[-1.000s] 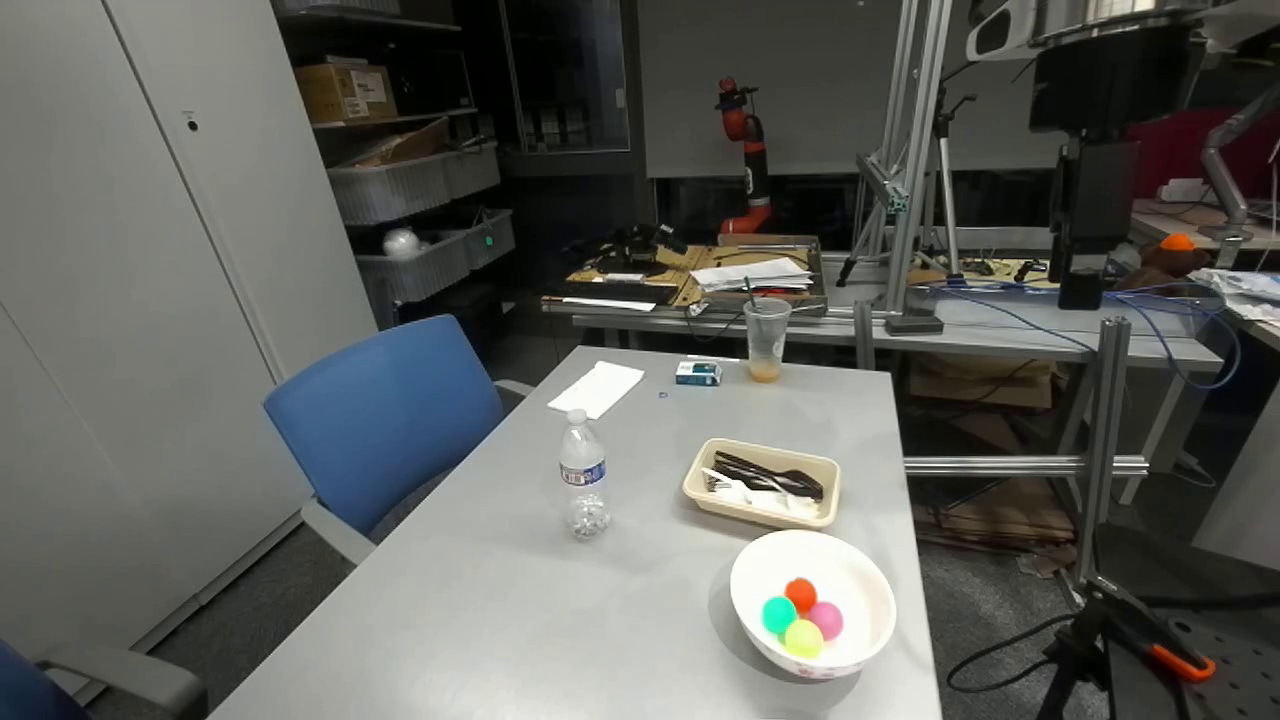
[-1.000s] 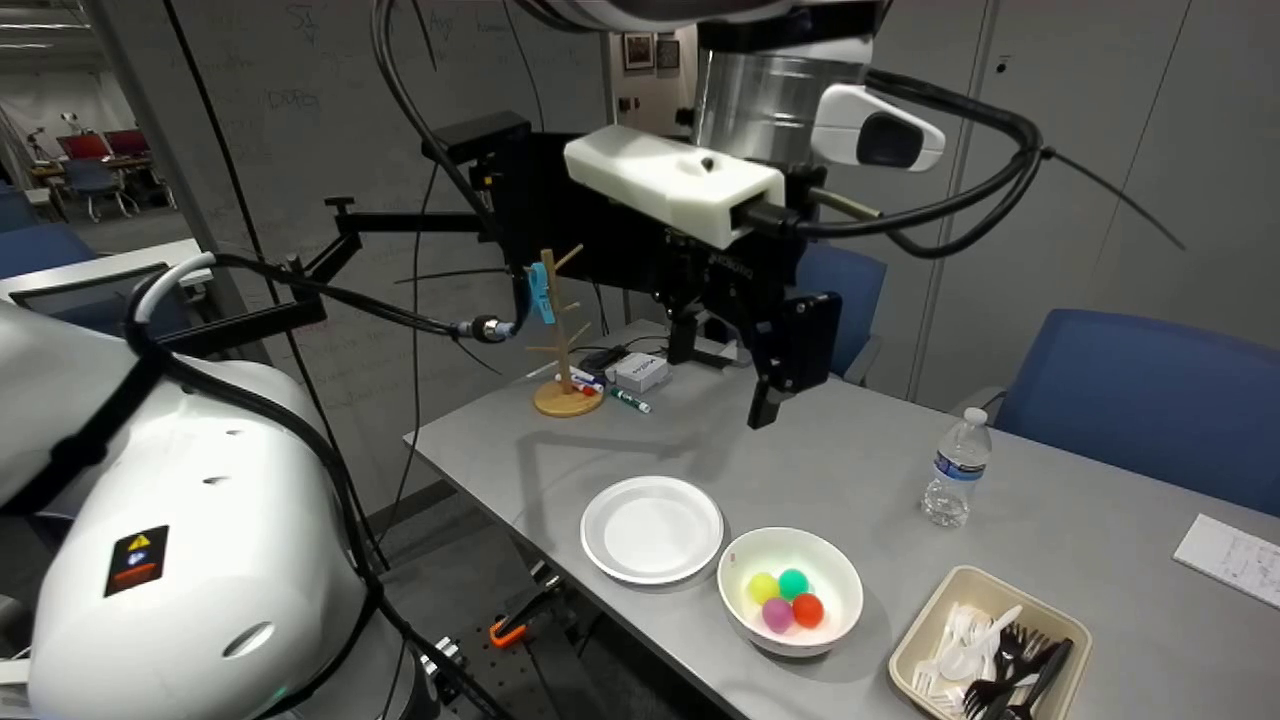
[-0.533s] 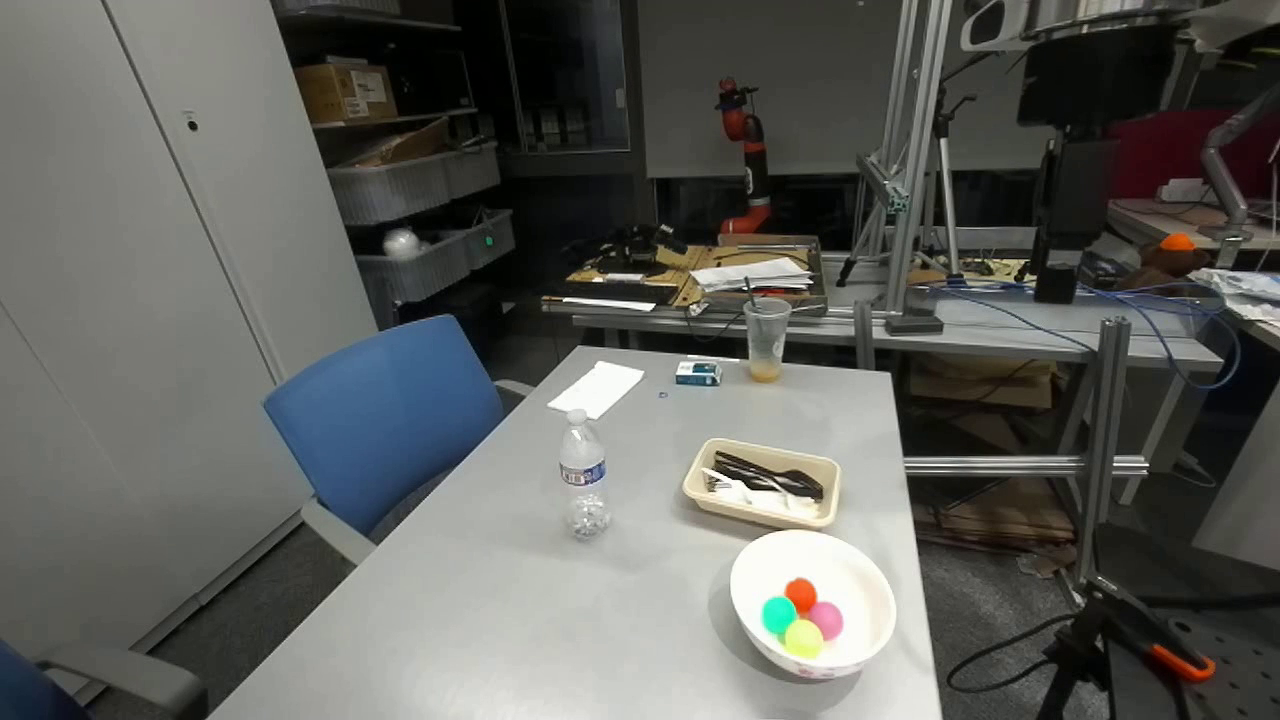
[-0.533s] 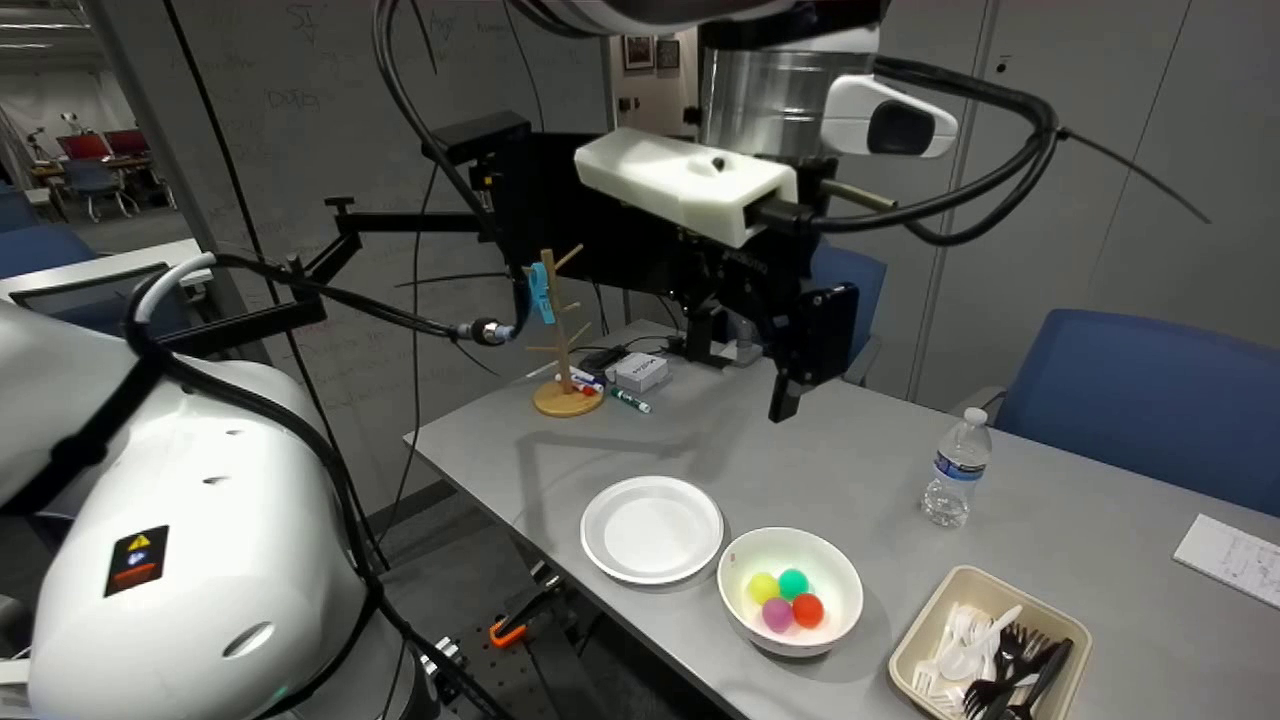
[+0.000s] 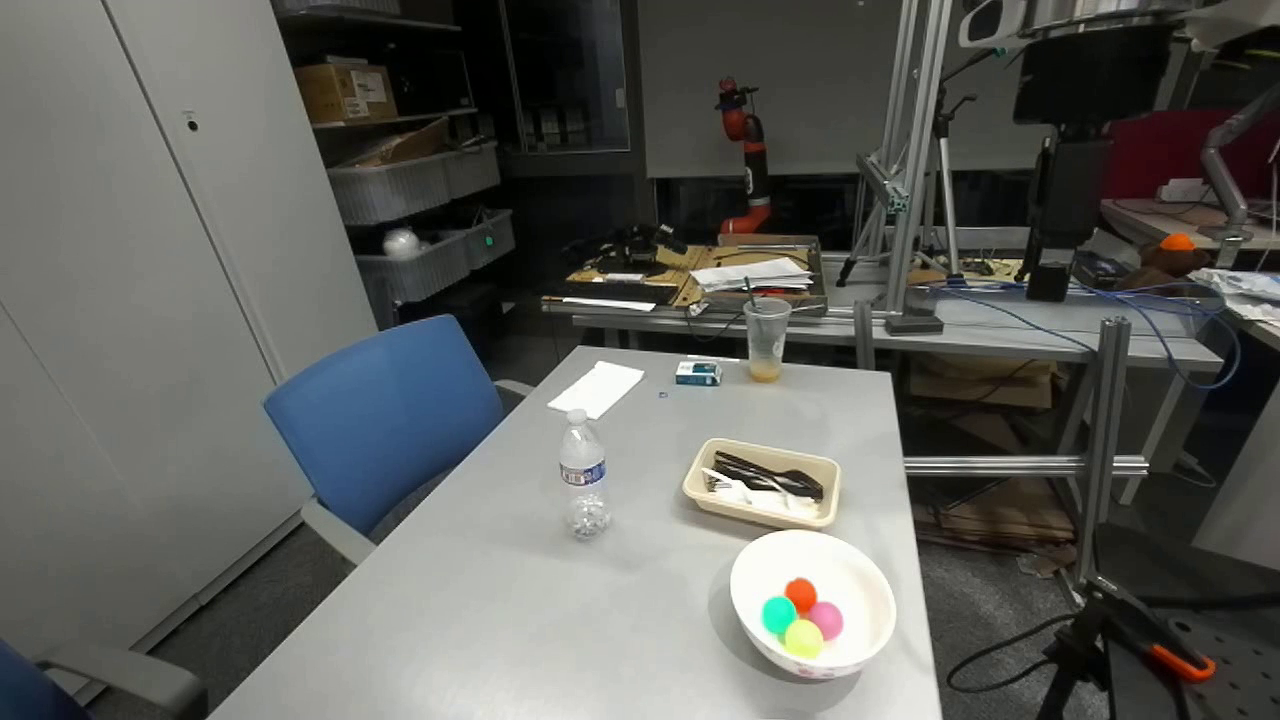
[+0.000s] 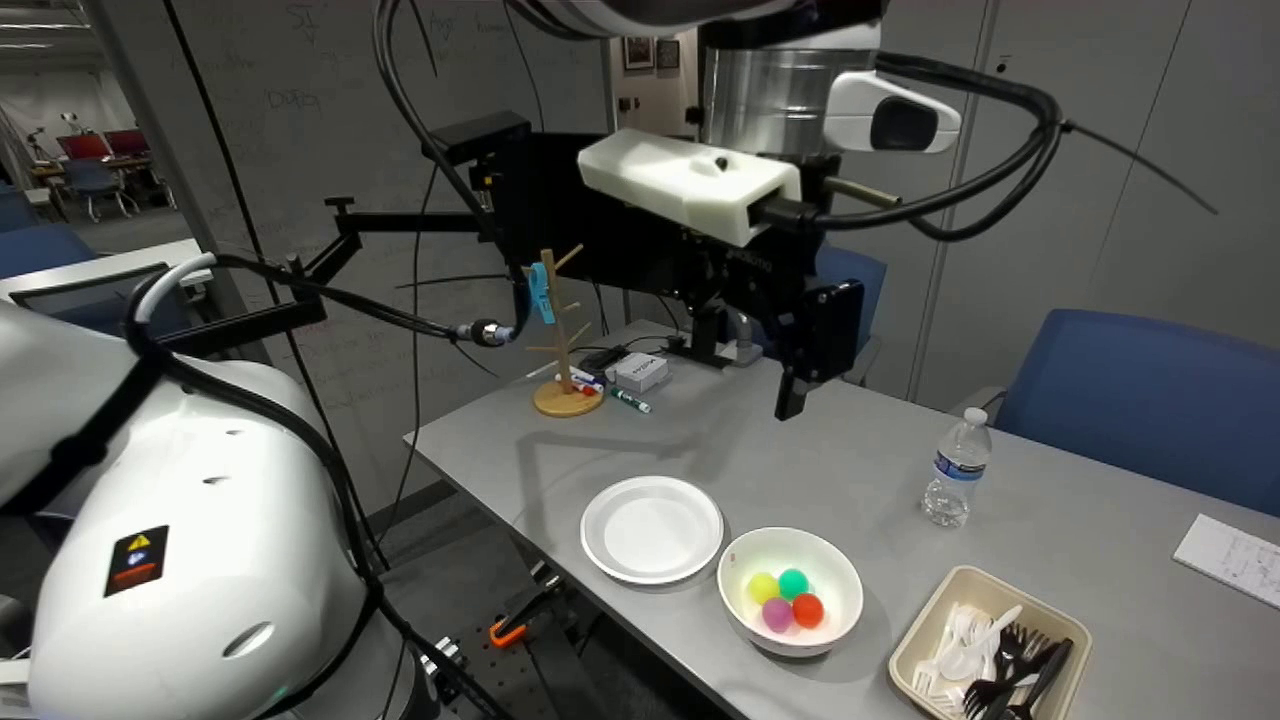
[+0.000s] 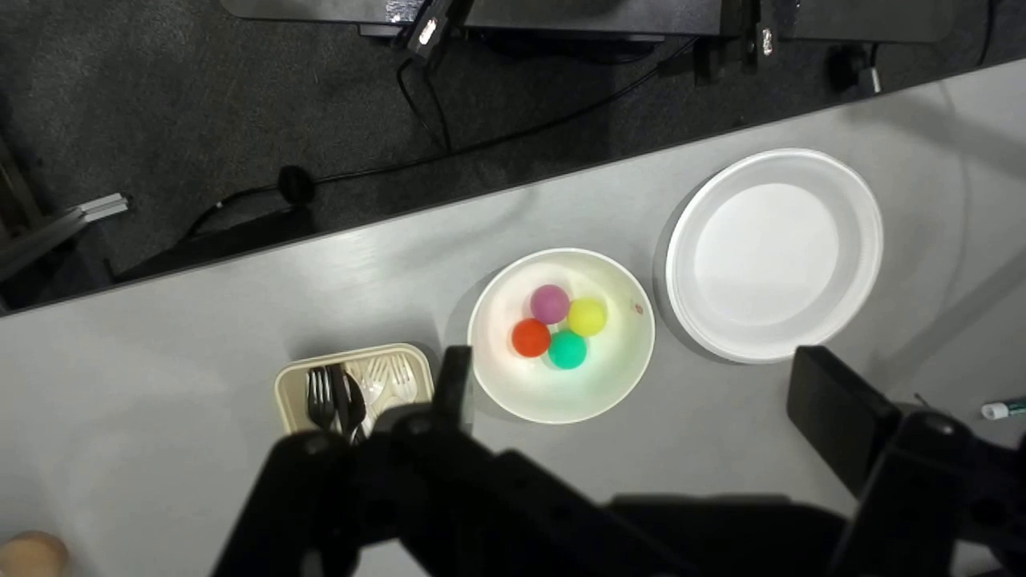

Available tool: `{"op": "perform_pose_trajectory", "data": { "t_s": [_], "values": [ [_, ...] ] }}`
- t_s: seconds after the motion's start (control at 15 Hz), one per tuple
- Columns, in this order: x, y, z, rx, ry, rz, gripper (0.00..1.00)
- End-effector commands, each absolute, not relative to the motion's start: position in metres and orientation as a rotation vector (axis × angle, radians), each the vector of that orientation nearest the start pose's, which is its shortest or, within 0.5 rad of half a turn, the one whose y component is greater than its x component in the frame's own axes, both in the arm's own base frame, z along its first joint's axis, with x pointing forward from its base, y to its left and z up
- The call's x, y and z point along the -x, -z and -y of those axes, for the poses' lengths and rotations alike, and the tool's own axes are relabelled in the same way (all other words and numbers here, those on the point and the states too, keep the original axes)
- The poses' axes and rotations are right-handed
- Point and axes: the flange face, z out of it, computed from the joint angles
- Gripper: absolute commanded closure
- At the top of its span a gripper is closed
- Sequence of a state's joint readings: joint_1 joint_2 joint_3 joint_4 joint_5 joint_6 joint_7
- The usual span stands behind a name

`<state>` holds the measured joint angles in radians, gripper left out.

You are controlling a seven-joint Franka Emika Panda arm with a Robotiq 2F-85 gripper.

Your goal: Take the red and green balls out of the white bowl

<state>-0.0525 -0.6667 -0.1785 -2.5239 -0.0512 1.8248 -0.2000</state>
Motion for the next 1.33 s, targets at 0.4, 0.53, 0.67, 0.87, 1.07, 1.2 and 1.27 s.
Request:
{"op": "perform_pose_trajectory", "data": {
  "t_s": [0.4, 0.53, 0.67, 0.87, 1.07, 1.2, 1.27],
  "values": [
    [-0.338, -0.491, 0.09, 3.114, -0.003, 0.028, 0.0],
    [-0.392, -0.519, 0.106, 3.117, 0.024, 0.022, 0.0],
    [-0.41, -0.533, 0.111, 3.119, 0.053, -0.001, 0.0],
    [-0.399, -0.535, 0.108, 3.129, 0.088, 0.004, 0.0],
    [-0.421, -0.534, 0.113, 3.138, 0.066, -0.004, 0.0],
    [-0.423, -0.533, 0.113, 3.139, 0.059, -0.004, 0.0],
    [-0.423, -0.533, 0.113, 3.139, 0.06, -0.004, 0.0]
  ]
}}
